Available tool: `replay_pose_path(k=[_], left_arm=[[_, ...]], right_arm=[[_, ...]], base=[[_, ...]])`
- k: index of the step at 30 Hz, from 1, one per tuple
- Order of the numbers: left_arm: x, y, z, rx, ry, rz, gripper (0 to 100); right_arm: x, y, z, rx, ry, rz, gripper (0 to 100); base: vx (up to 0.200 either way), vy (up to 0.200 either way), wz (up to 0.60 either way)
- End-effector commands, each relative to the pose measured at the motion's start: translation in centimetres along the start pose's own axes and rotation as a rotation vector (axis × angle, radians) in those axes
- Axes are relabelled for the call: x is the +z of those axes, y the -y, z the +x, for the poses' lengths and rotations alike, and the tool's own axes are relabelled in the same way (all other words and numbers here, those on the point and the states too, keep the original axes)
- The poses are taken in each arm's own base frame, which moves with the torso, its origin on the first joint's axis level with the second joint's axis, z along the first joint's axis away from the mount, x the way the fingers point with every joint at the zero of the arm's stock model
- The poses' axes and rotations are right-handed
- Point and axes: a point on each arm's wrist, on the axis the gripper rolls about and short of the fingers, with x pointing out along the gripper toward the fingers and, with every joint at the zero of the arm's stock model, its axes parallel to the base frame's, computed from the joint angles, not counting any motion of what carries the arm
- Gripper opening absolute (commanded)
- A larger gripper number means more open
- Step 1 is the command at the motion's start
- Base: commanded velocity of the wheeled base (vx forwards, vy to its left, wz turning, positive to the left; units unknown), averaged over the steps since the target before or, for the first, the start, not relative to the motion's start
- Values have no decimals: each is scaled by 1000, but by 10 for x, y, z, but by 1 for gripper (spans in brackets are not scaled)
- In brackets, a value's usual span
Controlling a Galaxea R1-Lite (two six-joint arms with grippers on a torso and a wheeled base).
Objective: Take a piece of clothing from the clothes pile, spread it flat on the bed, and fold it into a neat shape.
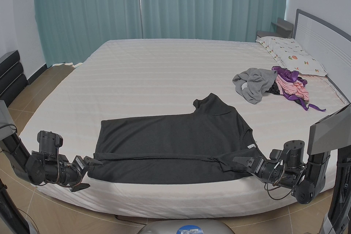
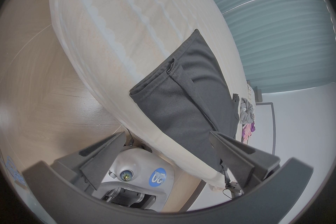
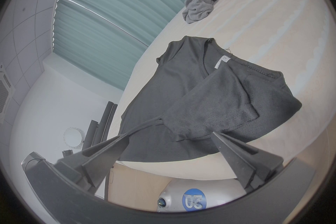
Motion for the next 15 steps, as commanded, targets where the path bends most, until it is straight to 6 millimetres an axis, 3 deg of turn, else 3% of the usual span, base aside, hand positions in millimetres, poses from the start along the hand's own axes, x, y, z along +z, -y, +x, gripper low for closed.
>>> replay_pose_path(k=[1, 8, 15], left_arm=[[0, 0, 0, 1, -1, 0, 100], [0, 0, 0, 2, -2, 1, 100], [0, 0, 0, 1, -1, 1, 100]], right_arm=[[-4, 7, 5, -16, -14, 6, 100], [-11, 18, 12, -50, -42, 25, 100], [-5, 19, 18, -57, -1, 104, 100]], base=[[0, 0, 0], [0, 0, 0], [0, 0, 0]])
